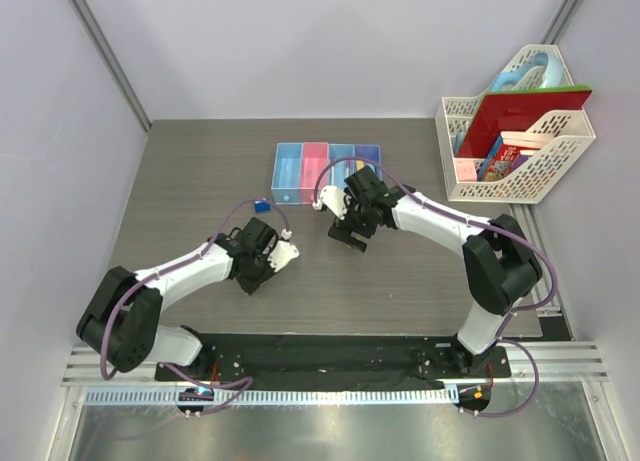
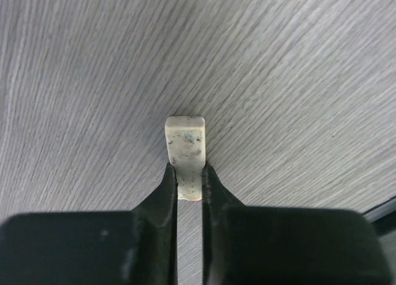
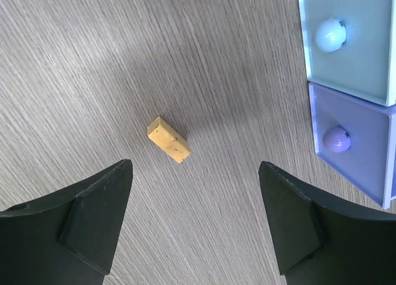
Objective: Sort the stationery into containers
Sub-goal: Place the stationery in the storage box.
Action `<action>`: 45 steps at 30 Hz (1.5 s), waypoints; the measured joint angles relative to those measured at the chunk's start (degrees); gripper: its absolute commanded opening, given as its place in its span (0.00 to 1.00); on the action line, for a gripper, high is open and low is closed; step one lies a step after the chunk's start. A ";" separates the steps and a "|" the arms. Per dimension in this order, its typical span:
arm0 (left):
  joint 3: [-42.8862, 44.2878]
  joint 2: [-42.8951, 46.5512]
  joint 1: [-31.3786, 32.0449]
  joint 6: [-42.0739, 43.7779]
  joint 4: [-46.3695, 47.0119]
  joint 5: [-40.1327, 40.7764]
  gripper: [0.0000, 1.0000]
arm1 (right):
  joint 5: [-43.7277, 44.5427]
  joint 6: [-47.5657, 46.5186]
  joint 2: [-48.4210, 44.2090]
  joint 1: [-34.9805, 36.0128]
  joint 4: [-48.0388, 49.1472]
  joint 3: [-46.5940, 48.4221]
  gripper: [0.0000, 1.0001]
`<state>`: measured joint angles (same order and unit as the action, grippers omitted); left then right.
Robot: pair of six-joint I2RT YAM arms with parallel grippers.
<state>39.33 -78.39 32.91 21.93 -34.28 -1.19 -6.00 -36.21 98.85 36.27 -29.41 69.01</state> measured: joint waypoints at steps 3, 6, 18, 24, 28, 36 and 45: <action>0.33 -0.22 0.26 -0.52 -0.50 0.09 0.00 | -0.39 -0.61 -0.02 0.00 -0.26 0.00 0.88; 0.42 -0.20 0.35 -0.70 -0.63 0.46 0.00 | -1.03 -1.53 -0.02 0.00 -0.63 -0.04 0.88; 10.88 7.08 0.35 -1.68 -1.01 7.28 0.00 | -3.56 -4.26 3.32 0.02 -1.11 -0.17 0.84; 22.64 2.82 -0.66 -2.36 3.50 9.84 0.00 | -4.09 -4.24 6.14 0.02 -0.98 -0.15 0.68; 29.99 -5.75 -2.99 -2.78 6.14 9.55 0.00 | -4.09 -4.28 6.97 0.17 -0.72 -0.17 0.38; 45.66 -24.13 -7.96 -4.57 7.50 7.23 0.00 | -3.52 -3.69 7.06 0.35 1.18 -0.22 0.01; 56.26 -35.06 -8.55 -5.07 7.69 6.03 0.00 | -3.04 -3.56 6.78 0.39 1.01 -0.26 0.01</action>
<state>95.59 -113.45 24.36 16.86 -26.59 4.84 -9.04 -39.77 105.62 36.67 -28.40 68.75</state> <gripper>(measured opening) 0.070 0.121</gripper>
